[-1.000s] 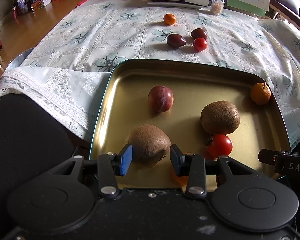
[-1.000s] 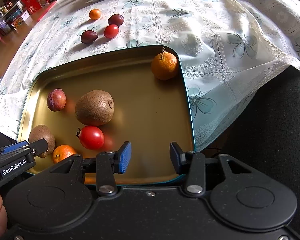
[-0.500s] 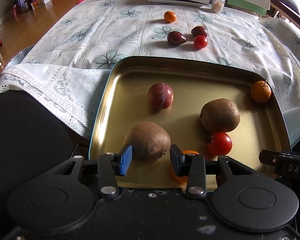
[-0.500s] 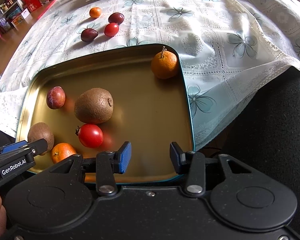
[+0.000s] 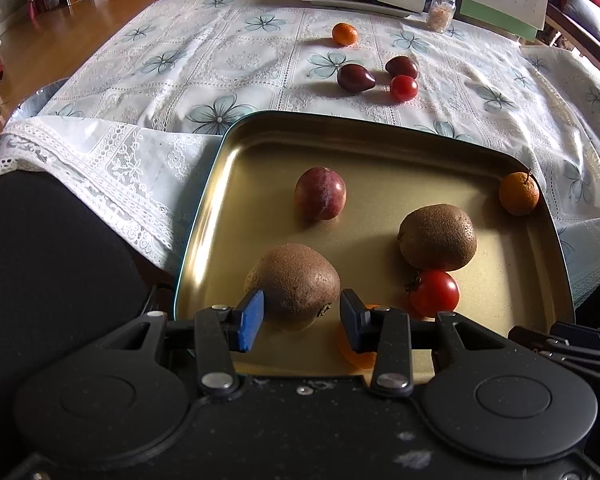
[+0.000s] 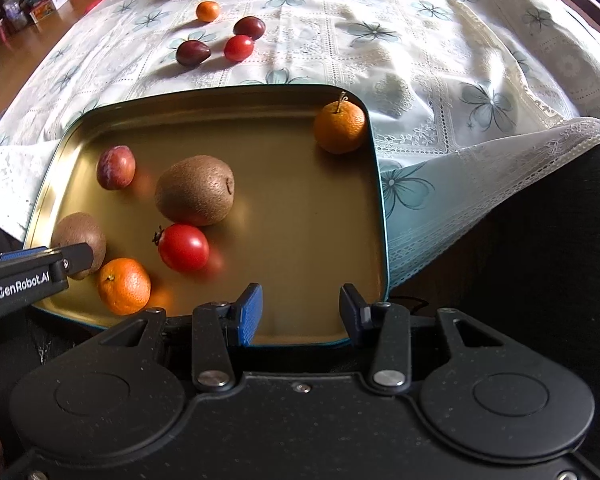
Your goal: Organize fruits
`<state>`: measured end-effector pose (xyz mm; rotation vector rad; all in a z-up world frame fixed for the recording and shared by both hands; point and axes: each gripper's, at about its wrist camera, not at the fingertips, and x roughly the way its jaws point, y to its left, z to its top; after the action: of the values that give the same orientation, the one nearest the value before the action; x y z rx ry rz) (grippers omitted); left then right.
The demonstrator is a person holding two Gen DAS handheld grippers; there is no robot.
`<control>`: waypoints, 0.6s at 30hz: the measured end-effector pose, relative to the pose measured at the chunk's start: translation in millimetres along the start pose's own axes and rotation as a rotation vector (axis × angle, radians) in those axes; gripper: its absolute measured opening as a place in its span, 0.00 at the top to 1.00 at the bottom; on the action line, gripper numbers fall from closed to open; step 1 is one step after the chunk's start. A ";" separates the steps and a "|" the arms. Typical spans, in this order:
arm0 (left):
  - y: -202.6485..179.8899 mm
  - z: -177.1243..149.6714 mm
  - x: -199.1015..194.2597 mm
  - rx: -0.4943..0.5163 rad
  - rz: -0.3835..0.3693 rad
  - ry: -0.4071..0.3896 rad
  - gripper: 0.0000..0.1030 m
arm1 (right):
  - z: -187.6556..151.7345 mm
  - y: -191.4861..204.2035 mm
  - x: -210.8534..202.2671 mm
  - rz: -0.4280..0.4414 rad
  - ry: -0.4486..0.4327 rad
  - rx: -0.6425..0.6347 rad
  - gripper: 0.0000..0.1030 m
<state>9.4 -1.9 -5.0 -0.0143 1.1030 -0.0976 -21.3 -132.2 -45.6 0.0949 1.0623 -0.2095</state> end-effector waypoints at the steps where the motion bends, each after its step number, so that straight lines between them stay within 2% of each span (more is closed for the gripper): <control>1: 0.0 0.1 0.0 -0.001 0.000 0.001 0.60 | -0.2 0.5 0.3 0.001 0.003 -0.002 0.51; 18: -3.9 1.3 1.6 -0.001 0.022 0.008 0.60 | 2.2 -7.4 7.0 0.066 0.060 0.041 0.51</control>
<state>11.0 -6.0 -5.6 -0.0027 1.1113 -0.0778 -17.7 -140.6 -50.5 0.1742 1.1134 -0.1700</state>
